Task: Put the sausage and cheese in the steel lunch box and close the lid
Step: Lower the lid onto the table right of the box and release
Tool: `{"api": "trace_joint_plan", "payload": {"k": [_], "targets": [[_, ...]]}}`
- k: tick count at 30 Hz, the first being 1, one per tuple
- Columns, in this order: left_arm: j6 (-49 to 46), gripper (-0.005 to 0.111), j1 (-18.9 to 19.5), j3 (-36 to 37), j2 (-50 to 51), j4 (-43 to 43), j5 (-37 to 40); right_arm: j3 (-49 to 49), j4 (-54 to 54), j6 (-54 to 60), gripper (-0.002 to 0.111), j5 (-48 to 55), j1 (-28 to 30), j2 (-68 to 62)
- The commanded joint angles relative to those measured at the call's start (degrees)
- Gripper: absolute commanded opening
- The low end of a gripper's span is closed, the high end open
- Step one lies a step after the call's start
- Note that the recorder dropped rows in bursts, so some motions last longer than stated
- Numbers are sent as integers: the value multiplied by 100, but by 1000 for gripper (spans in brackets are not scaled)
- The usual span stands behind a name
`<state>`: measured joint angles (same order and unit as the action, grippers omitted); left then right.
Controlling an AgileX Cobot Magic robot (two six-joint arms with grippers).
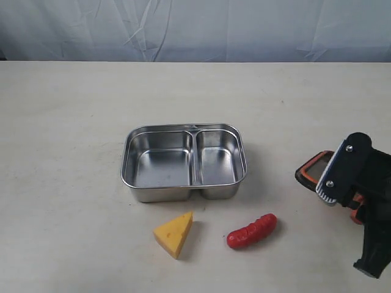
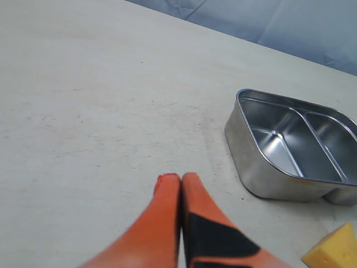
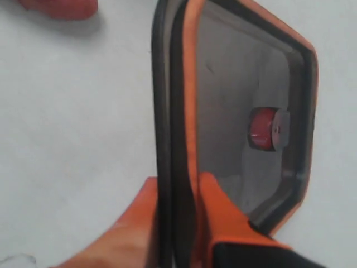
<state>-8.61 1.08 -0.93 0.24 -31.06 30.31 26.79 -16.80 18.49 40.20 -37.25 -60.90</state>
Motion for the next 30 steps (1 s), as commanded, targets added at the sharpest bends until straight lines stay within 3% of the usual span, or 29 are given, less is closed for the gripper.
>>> {"api": "trace_joint_plan", "payload": {"k": [1, 7, 14, 24, 30], "targets": [[5, 0, 0, 3, -24, 29, -42, -39, 165, -428, 12, -359, -13, -412], [5, 0, 0, 3, -24, 29, -42, 28, 1025, -505, 58, -564, -13, -822], [5, 0, 0, 3, -24, 29, -42, 624, 1880, -460, 59, -292, -13, -865], [5, 0, 0, 3, -24, 29, -42, 837, 3542, 2630, 53, -396, -164, -1485], [5, 0, 0, 3, -24, 29, -42, 859, 3257, 2973, 53, -829, -632, -2074]]}}
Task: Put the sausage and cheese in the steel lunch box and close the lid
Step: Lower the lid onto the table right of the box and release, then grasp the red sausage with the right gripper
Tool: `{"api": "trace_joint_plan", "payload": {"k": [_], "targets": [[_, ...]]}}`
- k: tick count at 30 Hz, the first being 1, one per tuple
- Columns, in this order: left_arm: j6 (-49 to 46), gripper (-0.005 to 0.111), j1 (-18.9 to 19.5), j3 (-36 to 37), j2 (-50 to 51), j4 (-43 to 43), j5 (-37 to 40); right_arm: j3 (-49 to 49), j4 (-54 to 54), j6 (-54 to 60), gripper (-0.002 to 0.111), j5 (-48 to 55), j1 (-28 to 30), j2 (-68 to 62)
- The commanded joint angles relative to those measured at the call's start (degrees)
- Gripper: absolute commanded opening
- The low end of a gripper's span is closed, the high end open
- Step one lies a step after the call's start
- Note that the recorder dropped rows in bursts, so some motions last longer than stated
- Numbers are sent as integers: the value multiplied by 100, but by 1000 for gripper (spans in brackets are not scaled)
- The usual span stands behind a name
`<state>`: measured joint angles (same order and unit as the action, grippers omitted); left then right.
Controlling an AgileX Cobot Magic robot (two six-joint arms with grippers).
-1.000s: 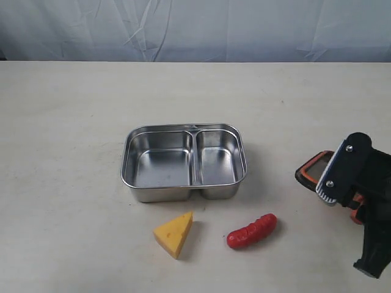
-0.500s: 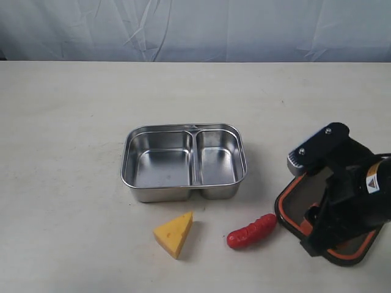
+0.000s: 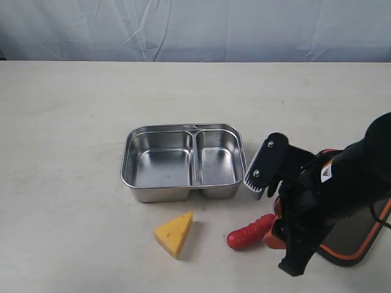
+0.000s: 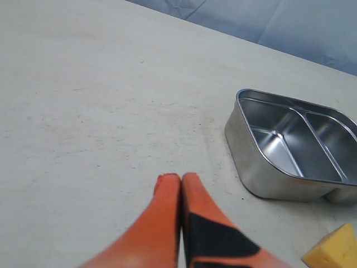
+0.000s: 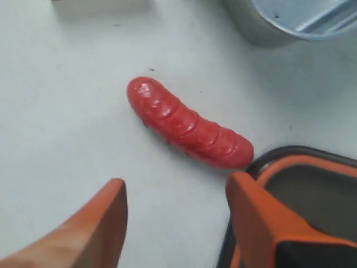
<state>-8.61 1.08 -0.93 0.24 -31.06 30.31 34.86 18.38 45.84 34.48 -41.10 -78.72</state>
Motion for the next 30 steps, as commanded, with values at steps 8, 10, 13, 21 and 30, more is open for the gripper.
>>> {"api": "trace_joint_plan", "payload": {"k": [8, 10, 13, 21, 30], "targets": [[5, 0, 0, 3, -24, 29, -42, 418, -1134, 237, 53, -336, -701, -987], [5, 0, 0, 3, -24, 29, -42, 518, -1256, 237, 53, -396, -701, -1194], [5, 0, 0, 3, -24, 29, -42, 621, -1550, 237, 53, -497, -701, -1486], [5, 0, 0, 3, -24, 29, -42, 676, -1654, 217, 53, -847, -701, -2161], [5, 0, 0, 3, -24, 29, -42, 903, -584, 199, 1, -383, -701, -2185]]}}
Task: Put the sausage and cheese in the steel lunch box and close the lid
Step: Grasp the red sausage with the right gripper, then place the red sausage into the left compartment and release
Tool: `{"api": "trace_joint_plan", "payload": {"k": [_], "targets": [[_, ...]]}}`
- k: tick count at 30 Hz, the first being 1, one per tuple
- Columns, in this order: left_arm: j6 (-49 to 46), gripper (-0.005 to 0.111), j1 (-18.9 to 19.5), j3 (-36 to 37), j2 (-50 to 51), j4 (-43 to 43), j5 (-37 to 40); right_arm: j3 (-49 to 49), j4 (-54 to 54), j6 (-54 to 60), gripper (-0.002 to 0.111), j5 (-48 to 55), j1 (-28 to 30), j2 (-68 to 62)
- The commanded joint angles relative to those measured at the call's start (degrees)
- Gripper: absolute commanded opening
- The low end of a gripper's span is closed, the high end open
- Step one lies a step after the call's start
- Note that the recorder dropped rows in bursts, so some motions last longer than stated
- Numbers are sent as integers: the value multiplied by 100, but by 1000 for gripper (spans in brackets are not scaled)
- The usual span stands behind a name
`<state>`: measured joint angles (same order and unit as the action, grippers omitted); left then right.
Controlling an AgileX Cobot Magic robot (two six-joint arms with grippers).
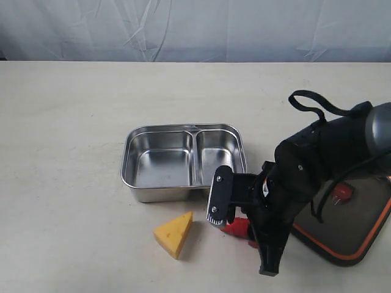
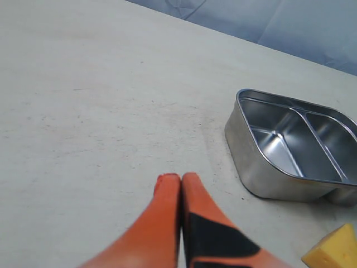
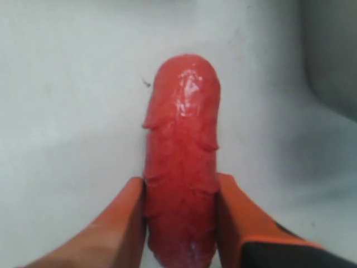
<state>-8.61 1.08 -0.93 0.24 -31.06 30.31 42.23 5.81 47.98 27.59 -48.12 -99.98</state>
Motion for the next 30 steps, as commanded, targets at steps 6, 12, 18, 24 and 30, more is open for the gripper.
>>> {"api": "trace_joint_plan", "payload": {"k": [6, 12, 18, 24, 30], "targets": [[5, 0, 0, 3, -24, 29, -42, 631, 1320, -15, 0, 1431, 2, 252], [5, 0, 0, 3, -24, 29, -42, 1023, 1408, -572, 0, 1952, 2, 957], [5, 0, 0, 3, -24, 29, -42, 1299, 1810, -1114, 0, 581, 2, 1209], [5, 0, 0, 3, -24, 29, -42, 1866, 1827, -1670, 0, -131, 13, 457], [5, 0, 0, 3, -24, 29, -42, 2610, 1974, -1670, 0, 83, 13, -386]]}}
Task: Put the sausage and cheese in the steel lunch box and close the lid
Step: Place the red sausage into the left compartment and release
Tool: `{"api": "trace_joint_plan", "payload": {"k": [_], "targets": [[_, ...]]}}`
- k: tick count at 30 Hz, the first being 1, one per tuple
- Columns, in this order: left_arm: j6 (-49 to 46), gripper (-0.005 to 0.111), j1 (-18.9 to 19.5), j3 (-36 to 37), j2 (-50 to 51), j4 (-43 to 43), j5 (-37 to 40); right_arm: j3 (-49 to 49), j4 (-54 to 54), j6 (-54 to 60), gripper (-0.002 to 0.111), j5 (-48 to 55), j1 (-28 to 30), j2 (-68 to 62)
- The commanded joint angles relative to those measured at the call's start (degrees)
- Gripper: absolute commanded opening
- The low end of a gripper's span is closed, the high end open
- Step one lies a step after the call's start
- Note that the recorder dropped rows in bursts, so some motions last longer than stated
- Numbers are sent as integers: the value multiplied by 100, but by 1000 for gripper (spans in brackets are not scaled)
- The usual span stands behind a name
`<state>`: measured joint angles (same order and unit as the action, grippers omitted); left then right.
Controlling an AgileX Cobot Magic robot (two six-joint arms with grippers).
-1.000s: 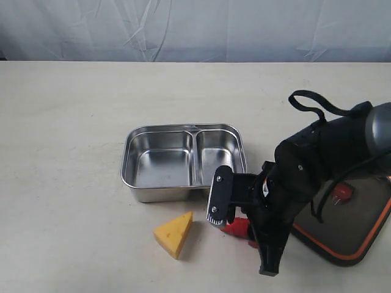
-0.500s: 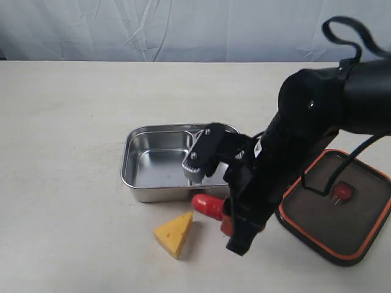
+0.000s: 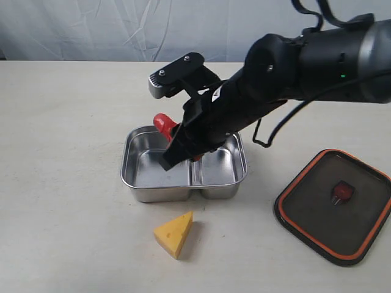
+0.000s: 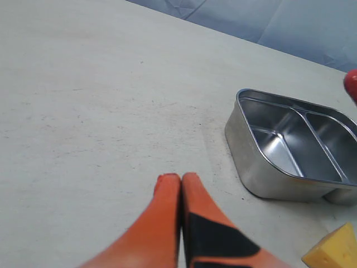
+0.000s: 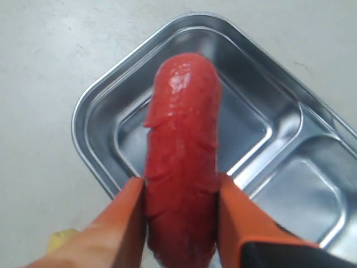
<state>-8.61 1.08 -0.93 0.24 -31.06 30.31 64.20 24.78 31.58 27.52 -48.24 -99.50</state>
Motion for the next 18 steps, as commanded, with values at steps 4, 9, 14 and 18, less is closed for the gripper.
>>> {"api": "trace_joint_plan", "payload": {"k": [4, 9, 14, 18], "targets": [[5, 0, 0, 3, -24, 29, -42, 673, 77, -30, 0, 110, 25, -715], [5, 0, 0, 3, -24, 29, -42, 711, 77, -30, 0, 9, 25, -878], [5, 0, 0, 3, -24, 29, -42, 711, 77, -30, 0, -98, 25, -1145], [5, 0, 0, 3, -24, 29, -42, 711, 77, -30, 0, -238, 25, -1304]]}}
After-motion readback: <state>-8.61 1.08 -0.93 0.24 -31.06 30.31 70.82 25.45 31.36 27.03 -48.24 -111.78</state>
